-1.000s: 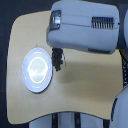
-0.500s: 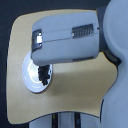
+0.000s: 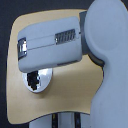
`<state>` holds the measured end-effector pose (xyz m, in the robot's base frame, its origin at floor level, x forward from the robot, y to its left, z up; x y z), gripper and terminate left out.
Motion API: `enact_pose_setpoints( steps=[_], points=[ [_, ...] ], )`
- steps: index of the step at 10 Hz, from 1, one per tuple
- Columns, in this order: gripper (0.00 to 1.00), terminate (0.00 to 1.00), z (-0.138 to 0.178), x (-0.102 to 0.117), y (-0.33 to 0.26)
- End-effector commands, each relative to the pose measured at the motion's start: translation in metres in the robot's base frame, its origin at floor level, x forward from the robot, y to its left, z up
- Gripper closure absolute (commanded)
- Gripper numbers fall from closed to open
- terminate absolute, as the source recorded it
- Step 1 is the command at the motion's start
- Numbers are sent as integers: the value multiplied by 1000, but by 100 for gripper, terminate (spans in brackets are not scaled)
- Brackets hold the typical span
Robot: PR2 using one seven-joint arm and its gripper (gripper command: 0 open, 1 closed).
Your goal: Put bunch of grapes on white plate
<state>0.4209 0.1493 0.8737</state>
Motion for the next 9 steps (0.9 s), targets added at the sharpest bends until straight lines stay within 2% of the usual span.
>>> enact_pose_setpoints(
  steps=[1, 9],
  points=[
    [100, 0, -31, 10, 31],
    [100, 0, -64, 10, 38]
  ],
)
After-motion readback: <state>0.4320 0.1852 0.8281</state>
